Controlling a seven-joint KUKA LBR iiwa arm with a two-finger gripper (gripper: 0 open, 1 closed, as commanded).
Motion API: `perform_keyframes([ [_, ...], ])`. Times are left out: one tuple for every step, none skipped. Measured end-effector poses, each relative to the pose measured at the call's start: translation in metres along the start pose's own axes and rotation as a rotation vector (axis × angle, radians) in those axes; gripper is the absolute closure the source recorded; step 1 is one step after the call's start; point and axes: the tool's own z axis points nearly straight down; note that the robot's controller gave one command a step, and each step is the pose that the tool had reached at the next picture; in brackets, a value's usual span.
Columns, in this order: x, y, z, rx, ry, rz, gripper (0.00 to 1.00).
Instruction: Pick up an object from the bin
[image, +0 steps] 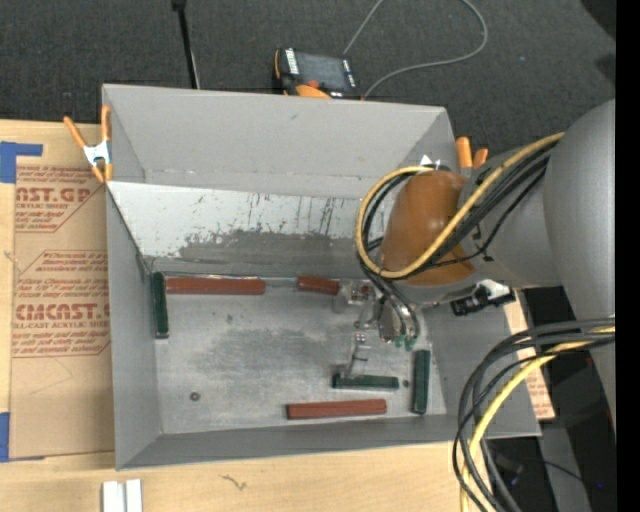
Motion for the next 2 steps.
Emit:
perform_keyframes([
  [0.06, -0.051, -0.019, 0.0, -0.003, 0.155, 0.0],
  [0.068, -0.093, -0.002, -0.001, -0.01, 0.184, 0.0],
])
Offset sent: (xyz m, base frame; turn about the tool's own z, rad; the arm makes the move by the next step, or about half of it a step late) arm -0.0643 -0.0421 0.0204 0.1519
